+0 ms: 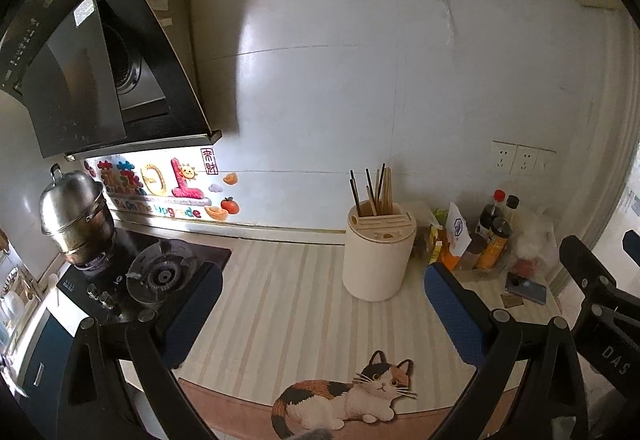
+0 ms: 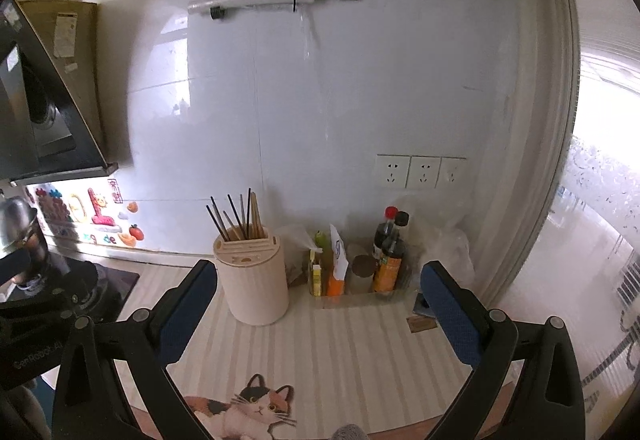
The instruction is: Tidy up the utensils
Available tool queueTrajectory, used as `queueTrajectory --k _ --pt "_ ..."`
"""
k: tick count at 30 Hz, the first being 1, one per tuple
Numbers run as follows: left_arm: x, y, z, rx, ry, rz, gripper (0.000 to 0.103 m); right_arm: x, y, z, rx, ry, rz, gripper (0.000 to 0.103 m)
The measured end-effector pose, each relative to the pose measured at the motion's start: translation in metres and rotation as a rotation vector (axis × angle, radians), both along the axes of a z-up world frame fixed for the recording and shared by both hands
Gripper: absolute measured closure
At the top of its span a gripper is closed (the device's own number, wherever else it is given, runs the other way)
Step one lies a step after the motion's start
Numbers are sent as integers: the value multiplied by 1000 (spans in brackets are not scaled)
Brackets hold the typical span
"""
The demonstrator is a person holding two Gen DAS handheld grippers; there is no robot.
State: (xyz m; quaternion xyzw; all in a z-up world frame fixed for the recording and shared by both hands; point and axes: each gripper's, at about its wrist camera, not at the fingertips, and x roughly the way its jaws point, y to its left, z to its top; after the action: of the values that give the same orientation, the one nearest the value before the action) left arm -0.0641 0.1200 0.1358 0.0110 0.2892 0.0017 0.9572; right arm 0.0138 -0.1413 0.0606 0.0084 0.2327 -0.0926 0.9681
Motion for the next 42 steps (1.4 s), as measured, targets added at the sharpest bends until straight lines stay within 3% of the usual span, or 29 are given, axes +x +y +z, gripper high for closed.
queueTrajectory --k 42 --pt "-9 7 0 -1 -2 -8 0 -9 5 -2 4 10 21 0"
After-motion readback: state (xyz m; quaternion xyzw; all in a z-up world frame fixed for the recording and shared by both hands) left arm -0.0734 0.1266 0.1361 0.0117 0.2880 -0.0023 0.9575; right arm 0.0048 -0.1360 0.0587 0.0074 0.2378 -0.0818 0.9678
